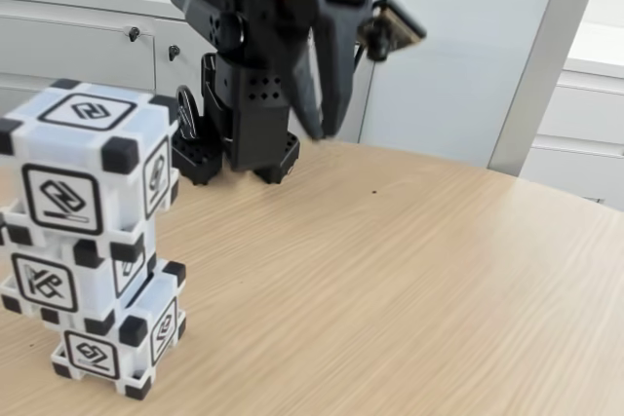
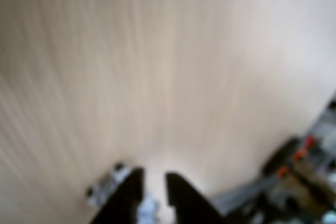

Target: Stack cubes from left to right.

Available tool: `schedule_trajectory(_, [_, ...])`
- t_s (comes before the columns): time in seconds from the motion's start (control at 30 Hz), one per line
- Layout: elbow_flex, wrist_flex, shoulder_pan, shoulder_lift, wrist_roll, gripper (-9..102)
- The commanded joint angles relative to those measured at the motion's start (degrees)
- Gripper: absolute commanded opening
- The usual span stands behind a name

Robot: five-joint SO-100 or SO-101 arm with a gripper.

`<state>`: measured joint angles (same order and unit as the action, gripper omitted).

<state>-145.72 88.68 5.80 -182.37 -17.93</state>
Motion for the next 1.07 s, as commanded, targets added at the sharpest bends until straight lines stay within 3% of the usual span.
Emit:
schedule_trajectory(0.0, [-4.3,-1.7,-0.6,-0.2,0.6,0])
schedule_trajectory(1.03, [-6.6,-2.4,0.0,-0.2,0.8,0])
